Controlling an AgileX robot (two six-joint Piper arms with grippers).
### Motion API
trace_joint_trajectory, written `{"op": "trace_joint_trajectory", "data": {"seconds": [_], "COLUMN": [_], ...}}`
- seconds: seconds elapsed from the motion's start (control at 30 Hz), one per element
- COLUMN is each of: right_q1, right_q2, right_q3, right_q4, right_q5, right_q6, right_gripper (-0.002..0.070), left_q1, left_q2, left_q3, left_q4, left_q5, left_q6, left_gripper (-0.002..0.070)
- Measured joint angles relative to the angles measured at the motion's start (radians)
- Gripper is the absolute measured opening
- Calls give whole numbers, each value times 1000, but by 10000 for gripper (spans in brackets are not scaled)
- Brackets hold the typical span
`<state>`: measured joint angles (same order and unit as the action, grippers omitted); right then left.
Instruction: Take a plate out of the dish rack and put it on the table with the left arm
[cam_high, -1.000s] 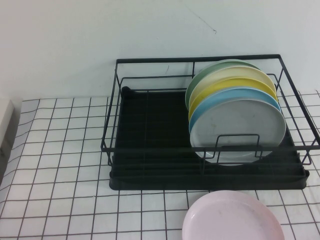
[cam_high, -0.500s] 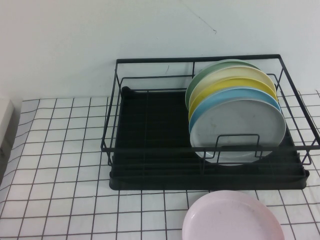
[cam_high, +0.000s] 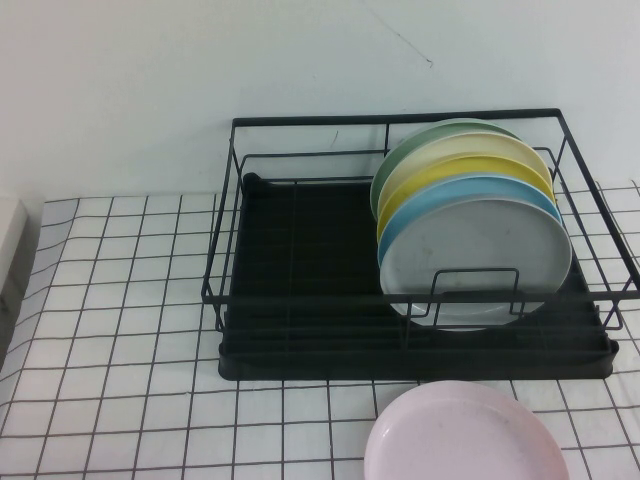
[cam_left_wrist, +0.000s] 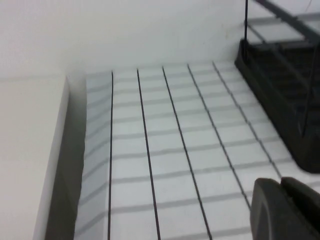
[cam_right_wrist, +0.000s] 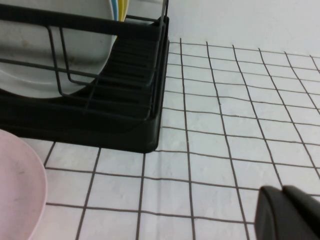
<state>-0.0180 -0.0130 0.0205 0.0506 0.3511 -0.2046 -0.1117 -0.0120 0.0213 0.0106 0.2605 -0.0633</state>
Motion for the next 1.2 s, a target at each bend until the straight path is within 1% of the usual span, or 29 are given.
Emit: {"op": "trace_joint_trajectory", "data": {"seconds": [0.1, 0.3, 0.4, 0.6, 0.73, 0.8, 0.9, 0.97, 1.1, 1.2], "right_q1": [0, 0, 0, 0, 0, 0, 0, 0, 0, 0], "right_q2": [0, 0, 0, 0, 0, 0, 0, 0, 0, 0], "right_q3": [0, 0, 0, 0, 0, 0, 0, 0, 0, 0], "right_q4": [0, 0, 0, 0, 0, 0, 0, 0, 0, 0], "right_q5": [0, 0, 0, 0, 0, 0, 0, 0, 0, 0], "right_q6": [0, 0, 0, 0, 0, 0, 0, 0, 0, 0], "right_gripper": [-3, -3, -3, 0, -1, -1, -1, -1, -1, -1], "left_q1": [0, 0, 0, 0, 0, 0, 0, 0, 0, 0], "left_q2": [0, 0, 0, -1, -2, -2, -2, 27, 180, 340], "left_q3": [2, 2, 2, 2, 2, -6, -102, -205, -397, -548], "left_q4": [13, 94, 101, 103, 77, 43, 24, 18, 15, -24], "left_q5": [-141, -531, -667, -832, -864, -782, -464, -244, 33, 233], "left_q6": [5, 23, 23, 25, 22, 0, -38, -47, -51, -33], "left_gripper": [-3, -3, -3, -3, -3, -3, -3, -3, -3, -3]}}
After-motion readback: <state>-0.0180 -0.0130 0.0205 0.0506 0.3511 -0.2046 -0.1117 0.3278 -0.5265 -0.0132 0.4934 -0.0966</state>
